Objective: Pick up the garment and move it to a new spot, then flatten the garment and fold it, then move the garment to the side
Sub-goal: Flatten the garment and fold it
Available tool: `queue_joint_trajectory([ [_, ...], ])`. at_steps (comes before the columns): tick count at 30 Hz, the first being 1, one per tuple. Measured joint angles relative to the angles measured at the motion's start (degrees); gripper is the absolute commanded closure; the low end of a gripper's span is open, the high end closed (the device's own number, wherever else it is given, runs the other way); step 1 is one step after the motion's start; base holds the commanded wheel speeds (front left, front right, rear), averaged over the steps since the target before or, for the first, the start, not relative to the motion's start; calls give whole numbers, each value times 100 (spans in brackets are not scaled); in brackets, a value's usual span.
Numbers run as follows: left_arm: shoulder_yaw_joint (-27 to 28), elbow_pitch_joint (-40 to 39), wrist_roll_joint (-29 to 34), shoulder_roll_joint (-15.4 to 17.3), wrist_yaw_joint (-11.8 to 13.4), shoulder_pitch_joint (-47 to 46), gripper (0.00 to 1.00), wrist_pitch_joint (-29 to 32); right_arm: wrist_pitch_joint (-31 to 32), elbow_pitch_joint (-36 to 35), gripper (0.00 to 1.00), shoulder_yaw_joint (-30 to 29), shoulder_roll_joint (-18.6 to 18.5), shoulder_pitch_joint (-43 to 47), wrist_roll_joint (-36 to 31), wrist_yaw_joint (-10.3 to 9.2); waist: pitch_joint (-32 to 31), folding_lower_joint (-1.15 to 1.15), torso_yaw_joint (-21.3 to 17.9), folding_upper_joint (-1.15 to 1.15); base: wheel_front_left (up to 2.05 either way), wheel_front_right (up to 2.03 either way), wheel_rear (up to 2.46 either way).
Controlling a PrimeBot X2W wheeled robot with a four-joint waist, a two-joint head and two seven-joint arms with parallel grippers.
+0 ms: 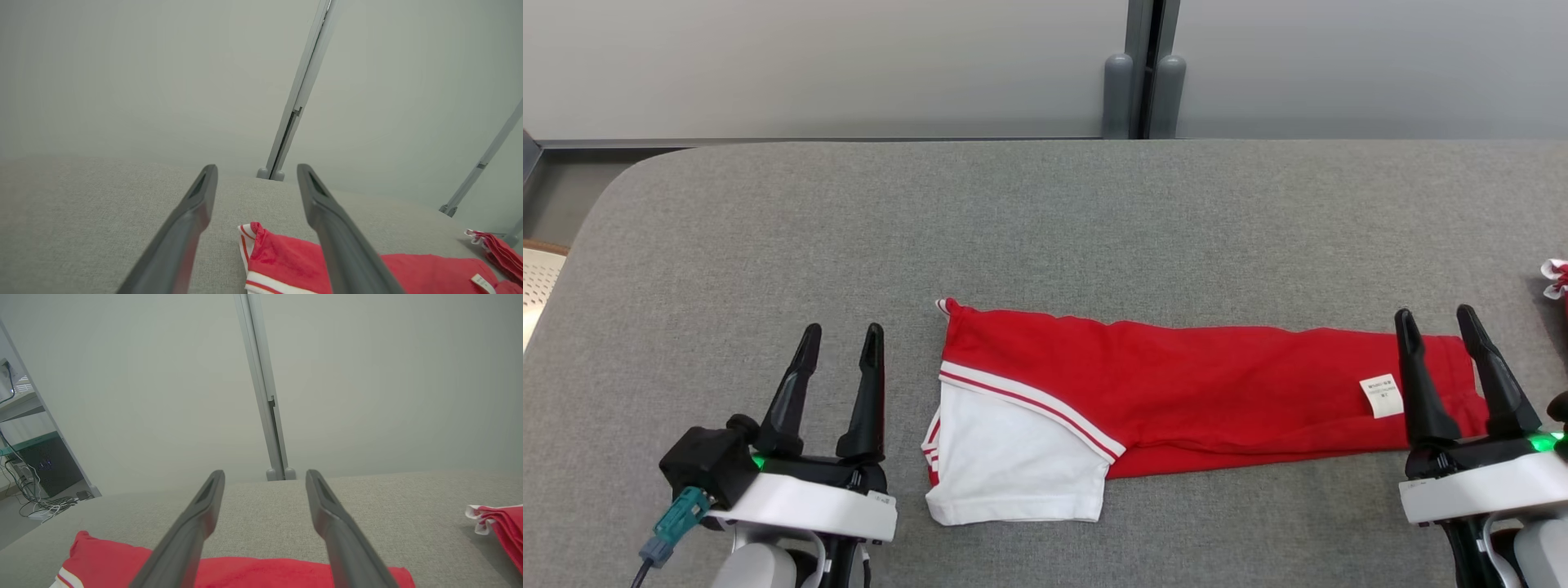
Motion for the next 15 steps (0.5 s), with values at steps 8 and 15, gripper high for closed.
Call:
queue_joint_trajectory([
  [8, 65, 47, 104, -82, -82, 48, 0, 0, 0, 548, 0, -450, 220, 12, -46, 0, 85, 0, 23, 0, 0, 0, 0],
  [15, -138, 114, 93, -91, -94, -59, 0, 0, -1, 1662, 0, -1209, 612, -121, 47, 0, 189, 0, 55, 0, 0, 0, 0],
])
